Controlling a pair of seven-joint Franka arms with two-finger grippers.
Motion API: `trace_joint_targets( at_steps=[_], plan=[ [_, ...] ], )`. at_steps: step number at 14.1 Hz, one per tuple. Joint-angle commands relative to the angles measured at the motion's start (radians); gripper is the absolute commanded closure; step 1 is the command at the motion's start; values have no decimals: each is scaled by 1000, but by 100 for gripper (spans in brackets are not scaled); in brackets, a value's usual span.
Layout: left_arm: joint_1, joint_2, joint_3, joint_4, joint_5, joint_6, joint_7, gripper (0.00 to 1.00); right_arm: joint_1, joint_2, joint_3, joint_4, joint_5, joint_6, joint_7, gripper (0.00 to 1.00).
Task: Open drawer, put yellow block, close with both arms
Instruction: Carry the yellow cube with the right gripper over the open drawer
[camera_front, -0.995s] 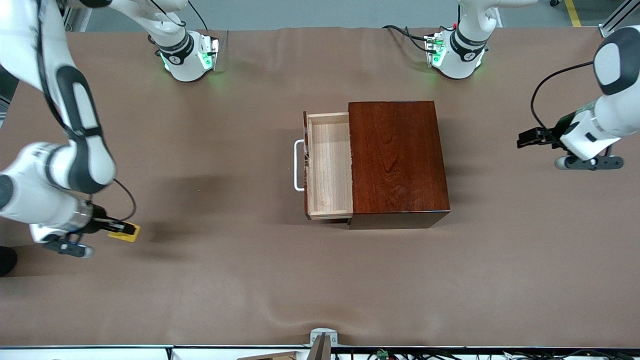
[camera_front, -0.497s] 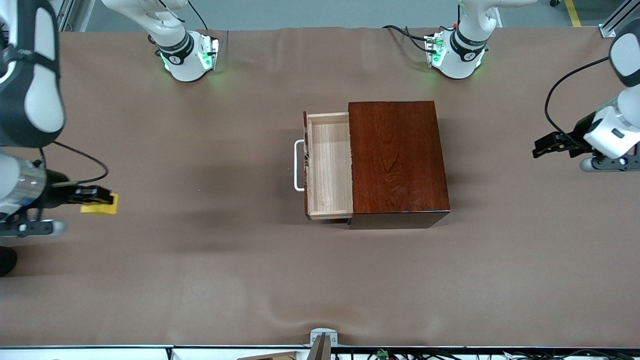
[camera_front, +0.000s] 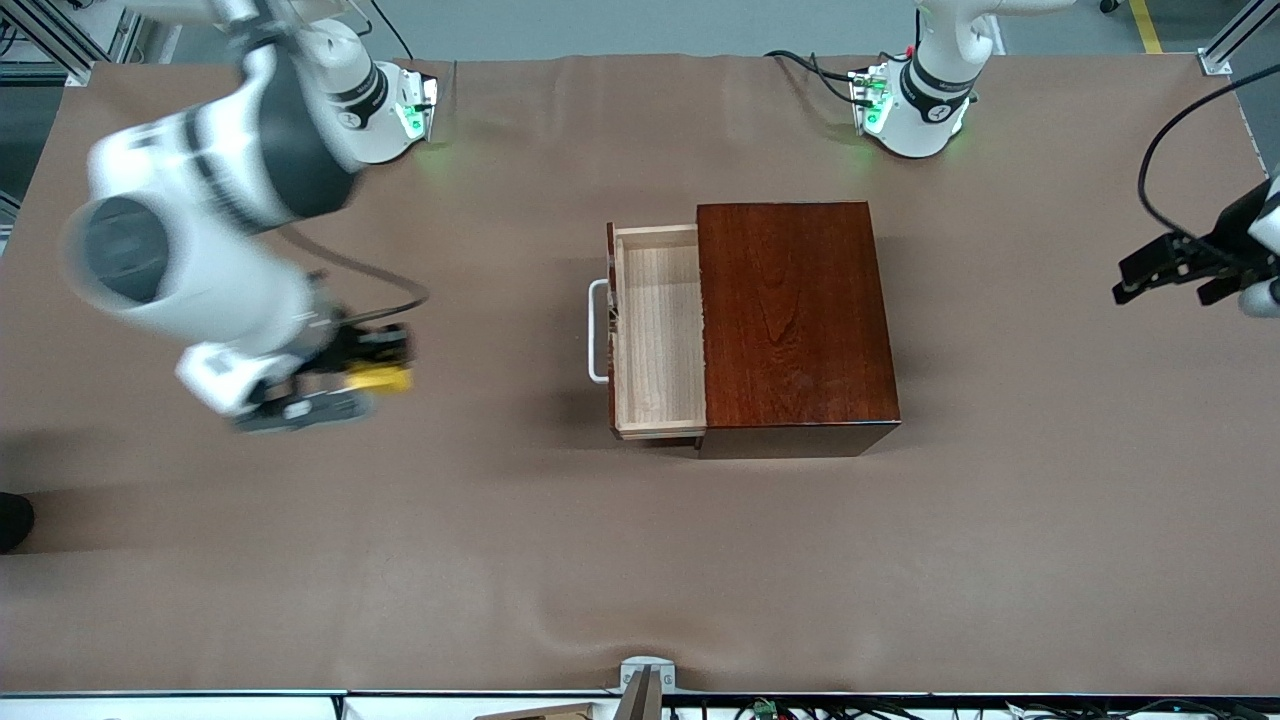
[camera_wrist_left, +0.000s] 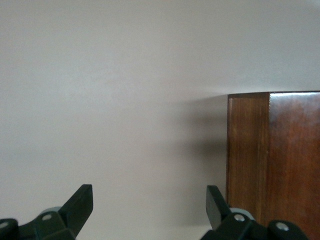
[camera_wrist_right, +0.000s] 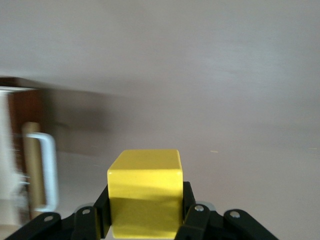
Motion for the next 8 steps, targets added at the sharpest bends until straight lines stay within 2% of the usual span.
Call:
trace_joint_targets(
  at_steps=[1,4,8],
  plan=[
    [4,11,-1,48,-1,-49,14,0,139,26,-14,16,-4,73,179,100],
    [11,-2,7,53,-1,-63,15,0,246,84,-16,19,-4,196,323,100],
    [8,-14,-1,72,-4,-147,-52,0,305,197,-16,52,-6,319,457,100]
  ],
)
